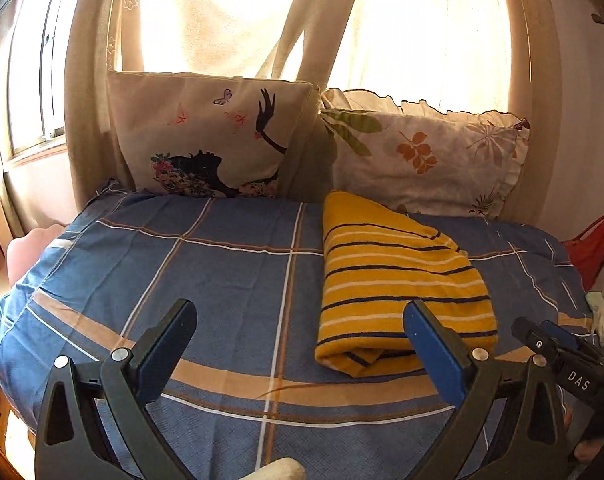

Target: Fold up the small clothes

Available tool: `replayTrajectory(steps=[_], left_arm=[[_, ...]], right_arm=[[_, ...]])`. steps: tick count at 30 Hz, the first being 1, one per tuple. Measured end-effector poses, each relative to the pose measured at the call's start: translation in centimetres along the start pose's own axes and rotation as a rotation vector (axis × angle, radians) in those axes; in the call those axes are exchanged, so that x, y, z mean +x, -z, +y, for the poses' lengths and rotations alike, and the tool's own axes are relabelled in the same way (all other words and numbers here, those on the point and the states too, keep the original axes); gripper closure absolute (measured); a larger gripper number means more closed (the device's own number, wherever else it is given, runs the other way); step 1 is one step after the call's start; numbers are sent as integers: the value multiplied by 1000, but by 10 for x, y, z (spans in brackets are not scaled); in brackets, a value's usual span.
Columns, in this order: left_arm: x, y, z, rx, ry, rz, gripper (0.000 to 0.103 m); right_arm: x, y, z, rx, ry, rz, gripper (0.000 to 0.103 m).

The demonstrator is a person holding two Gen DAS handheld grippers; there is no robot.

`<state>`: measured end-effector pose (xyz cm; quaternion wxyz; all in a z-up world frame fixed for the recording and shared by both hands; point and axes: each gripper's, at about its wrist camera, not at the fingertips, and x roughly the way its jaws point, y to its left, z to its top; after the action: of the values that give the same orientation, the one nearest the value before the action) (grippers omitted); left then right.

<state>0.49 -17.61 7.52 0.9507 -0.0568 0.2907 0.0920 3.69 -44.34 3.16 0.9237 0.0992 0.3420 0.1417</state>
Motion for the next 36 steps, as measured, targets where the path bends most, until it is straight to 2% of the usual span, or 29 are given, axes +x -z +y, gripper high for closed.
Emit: replayTrajectory(steps=[6,14,22,36], left_arm=[[15,29,-7,18,12,96,0],[27,52,-16,57,80,197,0],[41,57,-10,48,103,248,0],[50,62,-7,33,122,284,0]], right_arm=[[-3,14,-2,1,65,28,20],[18,19,25,-52,54,91,20],[29,19,30,-82,106,115,19],[38,20,33,-82,109,143,18]])
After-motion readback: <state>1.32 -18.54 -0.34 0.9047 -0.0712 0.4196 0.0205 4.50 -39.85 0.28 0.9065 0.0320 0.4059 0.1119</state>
